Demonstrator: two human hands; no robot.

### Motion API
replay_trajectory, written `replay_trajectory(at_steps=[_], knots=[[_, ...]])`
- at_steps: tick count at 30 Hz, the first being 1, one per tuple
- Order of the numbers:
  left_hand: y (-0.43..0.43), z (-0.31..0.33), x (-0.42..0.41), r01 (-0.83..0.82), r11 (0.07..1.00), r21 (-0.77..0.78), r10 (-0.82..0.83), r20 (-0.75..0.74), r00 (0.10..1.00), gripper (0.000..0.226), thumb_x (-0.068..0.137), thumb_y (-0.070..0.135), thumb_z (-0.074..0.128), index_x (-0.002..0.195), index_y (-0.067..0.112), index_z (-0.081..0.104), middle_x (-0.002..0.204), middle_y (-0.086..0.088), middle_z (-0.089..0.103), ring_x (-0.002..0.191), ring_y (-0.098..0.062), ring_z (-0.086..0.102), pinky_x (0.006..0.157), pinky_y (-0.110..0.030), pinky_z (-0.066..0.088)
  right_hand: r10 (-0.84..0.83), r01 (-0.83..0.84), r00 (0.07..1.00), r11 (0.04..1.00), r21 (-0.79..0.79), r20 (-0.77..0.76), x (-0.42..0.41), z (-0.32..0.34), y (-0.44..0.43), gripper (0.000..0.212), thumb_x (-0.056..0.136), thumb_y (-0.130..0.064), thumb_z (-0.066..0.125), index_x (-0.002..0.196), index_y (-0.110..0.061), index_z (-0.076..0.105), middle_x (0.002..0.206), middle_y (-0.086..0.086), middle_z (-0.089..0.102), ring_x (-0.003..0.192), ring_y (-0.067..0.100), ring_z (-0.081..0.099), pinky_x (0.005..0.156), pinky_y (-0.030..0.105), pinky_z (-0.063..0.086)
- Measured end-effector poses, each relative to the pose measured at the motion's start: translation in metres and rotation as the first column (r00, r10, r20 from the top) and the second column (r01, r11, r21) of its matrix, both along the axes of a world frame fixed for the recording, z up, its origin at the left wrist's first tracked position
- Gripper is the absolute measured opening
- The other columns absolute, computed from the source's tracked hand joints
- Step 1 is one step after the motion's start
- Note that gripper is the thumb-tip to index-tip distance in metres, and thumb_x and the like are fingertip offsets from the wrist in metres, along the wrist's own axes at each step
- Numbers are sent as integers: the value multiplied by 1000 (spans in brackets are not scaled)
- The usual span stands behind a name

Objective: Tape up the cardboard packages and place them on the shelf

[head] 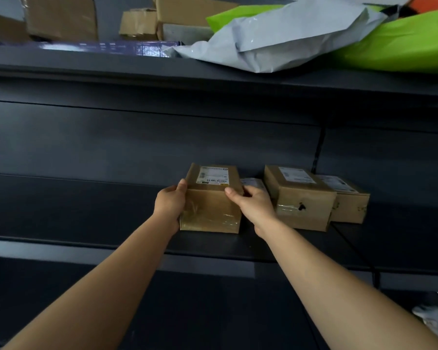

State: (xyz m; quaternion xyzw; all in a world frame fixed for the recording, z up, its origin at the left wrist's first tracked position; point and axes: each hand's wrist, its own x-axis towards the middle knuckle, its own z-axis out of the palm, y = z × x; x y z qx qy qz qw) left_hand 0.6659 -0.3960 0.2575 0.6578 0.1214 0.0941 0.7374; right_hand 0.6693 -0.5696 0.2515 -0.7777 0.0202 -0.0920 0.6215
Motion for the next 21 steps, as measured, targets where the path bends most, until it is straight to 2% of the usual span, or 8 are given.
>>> replay_trajectory(at_steps=[3, 6, 8, 11, 15, 19, 21], knots=[[0, -1, 7, 12, 1000, 11, -13, 17, 1000, 36, 99, 41, 48, 118, 13, 60, 104, -8, 66, 94, -24, 63, 68, -31, 50, -6, 6, 1000, 1000, -13, 18, 5, 0, 0, 55, 85, -45, 73, 130, -18, 60, 124, -3, 64, 114, 16, 60, 96, 31, 49], [1, -2, 14, 46, 998, 40, -47, 22, 999, 40, 100, 42, 45, 124, 12, 57, 111, -9, 64, 99, -25, 61, 66, -30, 47, -58, 60, 998, 997, -57, 41, 8, 0, 2, 51, 87, -44, 70, 129, -18, 58, 115, -5, 60, 115, 18, 57, 94, 31, 47], [3, -2, 17, 67, 996, 51, -68, 16, 998, 43, 100, 43, 44, 125, 11, 56, 114, -9, 63, 103, -25, 60, 72, -32, 50, -85, 90, 995, 993, -82, 59, 9, 0, 3, 52, 87, -45, 69, 129, -18, 57, 118, -3, 60, 115, 19, 56, 92, 31, 47], [8, -5, 25, 92, 994, 62, -93, 6, 996, 49, 99, 46, 45, 129, 9, 55, 116, -10, 64, 106, -27, 61, 93, -41, 51, -112, 121, 991, 985, -126, 73, 12, 0, 5, 56, 88, -48, 67, 133, -17, 54, 131, 1, 58, 120, 22, 55, 93, 32, 47], [13, -7, 28, 121, 992, 34, -121, 9, 993, 44, 99, 45, 46, 123, 9, 58, 110, -9, 65, 103, -27, 62, 95, -43, 51, -126, 133, 991, 980, -149, 54, 13, 1, 6, 65, 89, -50, 64, 142, -17, 46, 142, 3, 50, 129, 25, 49, 97, 35, 44], [20, -5, 25, 118, 992, 52, -118, 1, 993, 41, 98, 46, 45, 115, 12, 61, 103, -8, 65, 101, -28, 62, 97, -46, 50, -130, 137, 990, 981, -140, 58, 8, 2, 8, 55, 91, -50, 61, 134, -18, 52, 134, 2, 53, 123, 23, 51, 89, 31, 43], [22, 0, 22, 97, 994, 57, -97, -2, 995, 42, 97, 48, 46, 115, 12, 61, 107, -8, 66, 103, -28, 62, 97, -46, 49, -190, 200, 979, 970, -139, 80, 6, 4, 11, 55, 90, -50, 62, 134, -18, 52, 135, 1, 52, 123, 23, 51, 91, 32, 44]])
